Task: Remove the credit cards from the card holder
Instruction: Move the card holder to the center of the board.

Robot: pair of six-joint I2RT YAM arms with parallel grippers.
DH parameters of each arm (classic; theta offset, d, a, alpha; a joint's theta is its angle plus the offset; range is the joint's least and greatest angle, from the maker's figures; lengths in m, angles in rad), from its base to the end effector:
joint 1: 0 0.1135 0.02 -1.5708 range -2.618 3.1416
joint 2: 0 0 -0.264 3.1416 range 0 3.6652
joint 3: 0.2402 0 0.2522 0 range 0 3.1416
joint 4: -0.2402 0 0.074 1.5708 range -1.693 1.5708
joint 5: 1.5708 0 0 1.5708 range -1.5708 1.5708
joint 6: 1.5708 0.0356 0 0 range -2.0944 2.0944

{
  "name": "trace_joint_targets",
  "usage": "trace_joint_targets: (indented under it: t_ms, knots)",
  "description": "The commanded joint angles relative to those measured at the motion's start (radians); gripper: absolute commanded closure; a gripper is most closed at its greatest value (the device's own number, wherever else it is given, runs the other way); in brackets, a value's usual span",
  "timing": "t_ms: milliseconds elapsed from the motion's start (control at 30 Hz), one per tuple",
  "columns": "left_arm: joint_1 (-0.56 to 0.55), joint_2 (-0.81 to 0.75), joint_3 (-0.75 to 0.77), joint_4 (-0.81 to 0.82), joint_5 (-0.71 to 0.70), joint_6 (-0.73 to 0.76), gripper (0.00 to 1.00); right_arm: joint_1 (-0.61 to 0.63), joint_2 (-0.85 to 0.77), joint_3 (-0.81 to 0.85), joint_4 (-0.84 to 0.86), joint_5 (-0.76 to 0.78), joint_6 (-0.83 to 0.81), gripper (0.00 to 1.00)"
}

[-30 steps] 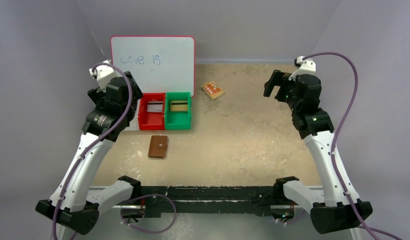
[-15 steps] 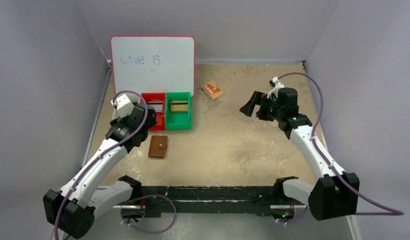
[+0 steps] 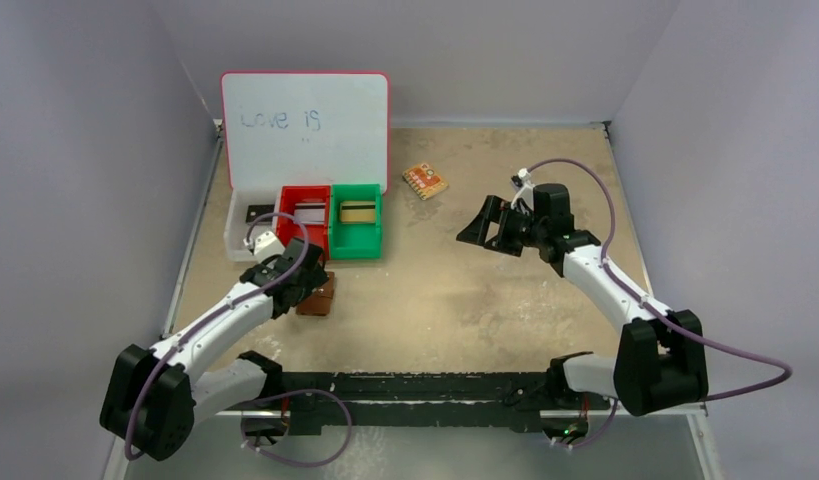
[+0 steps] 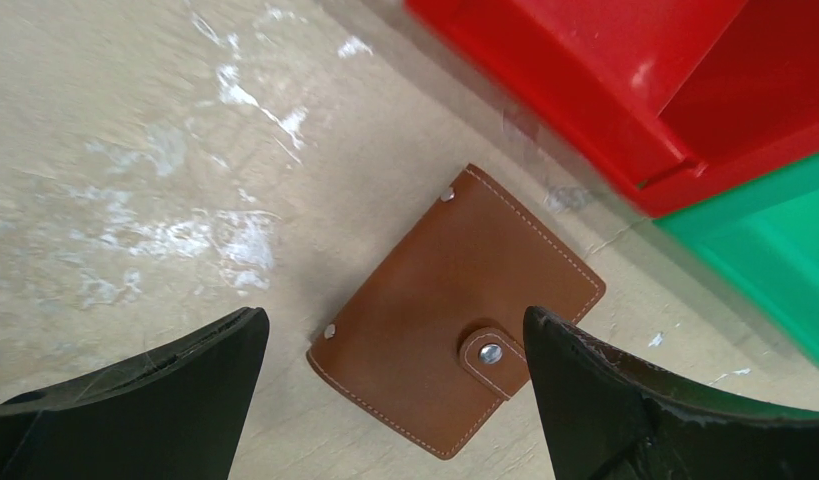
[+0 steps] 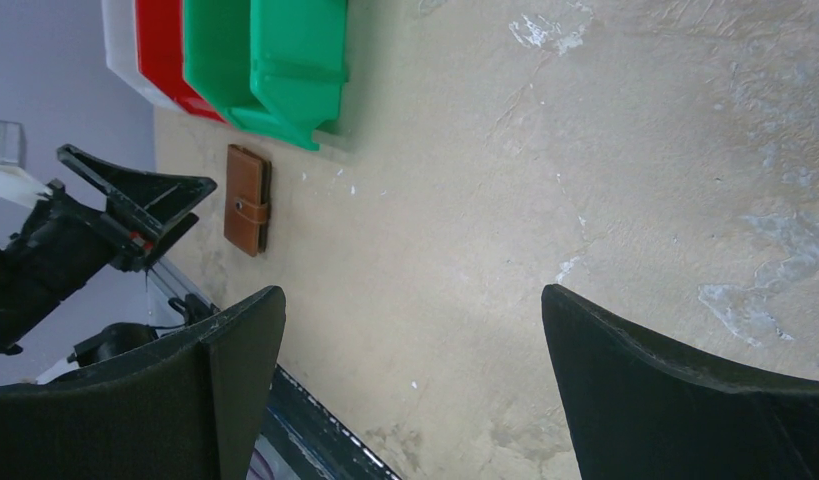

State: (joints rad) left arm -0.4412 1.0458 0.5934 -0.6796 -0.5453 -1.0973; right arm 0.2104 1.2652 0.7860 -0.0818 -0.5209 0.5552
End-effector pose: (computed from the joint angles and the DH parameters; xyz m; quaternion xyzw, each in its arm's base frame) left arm 0.1694 -0.0596 0.1943 -0.3583 0.8710 0.0430 0.3334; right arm 0.2647 0.0746 0.2498 0.0224 0.8545 0.3837 0.3494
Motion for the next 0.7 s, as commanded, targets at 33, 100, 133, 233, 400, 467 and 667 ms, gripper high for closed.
trace_joint_targets:
  t_ms: [33,100,133,233,400,467,667]
  knots:
    - [-0.007,0.078,-0.048,0.182,0.083,-0.006,0.01,0.005,0.008,0.025,0.032,-0.034,0.02,0.0]
    - [-0.008,0.114,-0.059,0.21,0.09,0.012,0.02,0.005,0.007,0.027,0.026,-0.025,0.024,0.0]
    - [-0.008,0.13,-0.064,0.22,0.094,0.019,0.03,0.005,0.006,0.026,0.025,-0.02,0.025,0.0]
    - [-0.009,0.149,-0.081,0.28,0.139,0.069,0.13,0.006,0.009,0.023,0.025,-0.012,0.03,0.0]
    - [-0.011,0.145,-0.113,0.387,0.277,0.144,0.36,0.006,0.026,0.034,0.005,0.006,0.033,0.0]
    - [-0.02,0.16,-0.117,0.41,0.324,0.163,0.44,0.006,0.028,0.035,0.004,0.012,0.036,0.0]
    - [-0.111,0.163,-0.139,0.472,0.358,0.157,0.48,0.006,0.041,0.033,0.006,0.016,0.041,0.0]
